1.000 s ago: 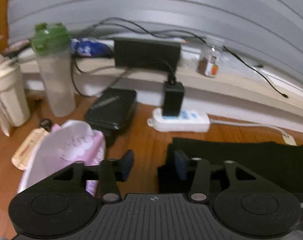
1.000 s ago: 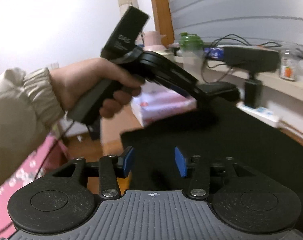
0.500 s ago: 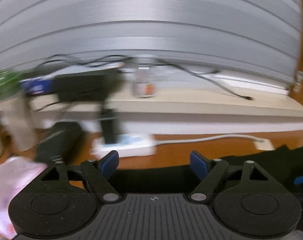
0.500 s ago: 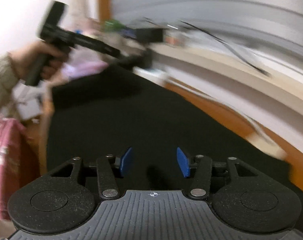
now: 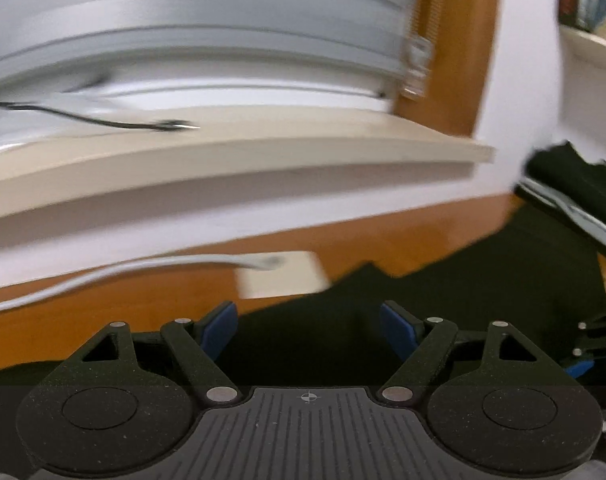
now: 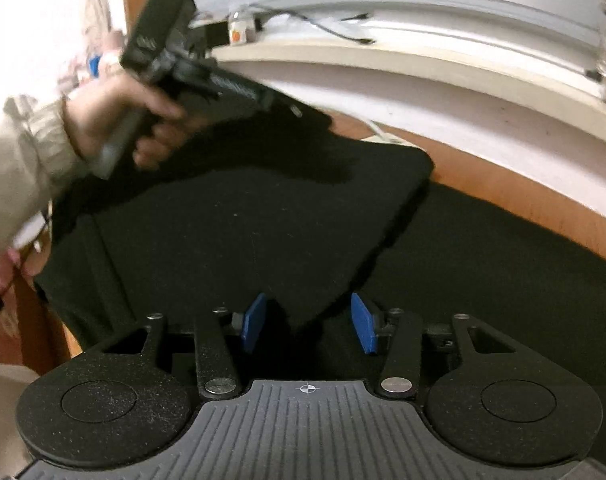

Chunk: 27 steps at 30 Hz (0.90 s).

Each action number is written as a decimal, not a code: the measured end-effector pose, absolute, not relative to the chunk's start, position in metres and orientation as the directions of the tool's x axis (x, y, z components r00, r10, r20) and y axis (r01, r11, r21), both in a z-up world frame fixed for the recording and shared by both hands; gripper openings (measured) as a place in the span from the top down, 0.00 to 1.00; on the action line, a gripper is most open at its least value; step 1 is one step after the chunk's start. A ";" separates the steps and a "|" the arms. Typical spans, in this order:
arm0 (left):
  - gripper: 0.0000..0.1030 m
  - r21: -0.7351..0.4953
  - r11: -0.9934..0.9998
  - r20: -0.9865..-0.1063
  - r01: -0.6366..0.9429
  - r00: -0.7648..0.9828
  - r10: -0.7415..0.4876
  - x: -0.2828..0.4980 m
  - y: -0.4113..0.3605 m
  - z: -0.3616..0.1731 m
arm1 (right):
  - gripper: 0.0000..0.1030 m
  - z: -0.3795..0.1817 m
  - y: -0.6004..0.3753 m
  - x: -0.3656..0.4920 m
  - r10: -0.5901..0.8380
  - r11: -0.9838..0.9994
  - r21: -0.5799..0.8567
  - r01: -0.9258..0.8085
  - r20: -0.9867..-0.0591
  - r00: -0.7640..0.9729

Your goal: Fold clothes

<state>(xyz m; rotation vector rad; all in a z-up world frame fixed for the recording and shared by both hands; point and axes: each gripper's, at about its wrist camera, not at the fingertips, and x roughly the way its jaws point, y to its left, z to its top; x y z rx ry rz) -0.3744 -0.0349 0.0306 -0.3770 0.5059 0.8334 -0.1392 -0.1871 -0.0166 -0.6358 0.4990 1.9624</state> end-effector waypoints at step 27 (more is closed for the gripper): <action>0.57 0.015 0.731 -0.605 -0.682 0.576 0.550 -0.308 -0.031 0.007 | 0.74 -0.023 -0.232 -0.159 0.727 -0.466 0.070 -0.882 -0.537 -0.427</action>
